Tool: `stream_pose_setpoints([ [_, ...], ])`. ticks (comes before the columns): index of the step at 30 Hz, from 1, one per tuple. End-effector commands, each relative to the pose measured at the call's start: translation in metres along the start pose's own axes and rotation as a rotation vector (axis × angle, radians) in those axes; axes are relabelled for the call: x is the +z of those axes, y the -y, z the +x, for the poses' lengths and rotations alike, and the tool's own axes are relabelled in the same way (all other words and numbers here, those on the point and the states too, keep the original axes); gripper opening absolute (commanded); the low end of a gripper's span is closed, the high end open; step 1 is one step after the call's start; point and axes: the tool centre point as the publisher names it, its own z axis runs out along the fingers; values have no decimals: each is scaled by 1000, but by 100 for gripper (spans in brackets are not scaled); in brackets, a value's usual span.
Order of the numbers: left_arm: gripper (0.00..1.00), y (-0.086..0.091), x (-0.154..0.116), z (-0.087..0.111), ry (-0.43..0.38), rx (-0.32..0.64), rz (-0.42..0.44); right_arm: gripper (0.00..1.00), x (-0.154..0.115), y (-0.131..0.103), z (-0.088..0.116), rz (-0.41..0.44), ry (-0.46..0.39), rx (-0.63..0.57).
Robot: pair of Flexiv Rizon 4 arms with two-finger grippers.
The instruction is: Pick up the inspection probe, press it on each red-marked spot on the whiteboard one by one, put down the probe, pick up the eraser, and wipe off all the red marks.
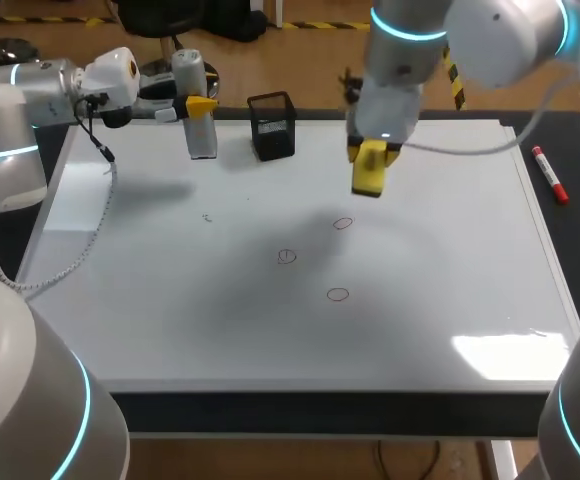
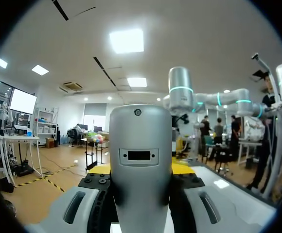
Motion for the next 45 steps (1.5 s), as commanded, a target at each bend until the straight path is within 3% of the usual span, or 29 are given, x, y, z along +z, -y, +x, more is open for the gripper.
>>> stream_pose_setpoints([
  [1, 0, 1, 1, 0, 0, 0, 0, 0, 8, -11, -18, -3, -12, -19],
  [12, 0, 1, 1, 0, 0, 0, 0, 0, 29, -50, -67, -72, 28, -119],
  [25, 0, 1, 1, 0, 0, 0, 0, 0, 50, -84, -117, -96, 28, -227],
  [35, 0, 1, 1, 0, 0, 0, 0, 0, 70, -97, -139, -106, 32, -255],
  [45, 0, 1, 1, 0, 0, 0, 0, 0, 97, -103, -147, -136, -11, -253],
])
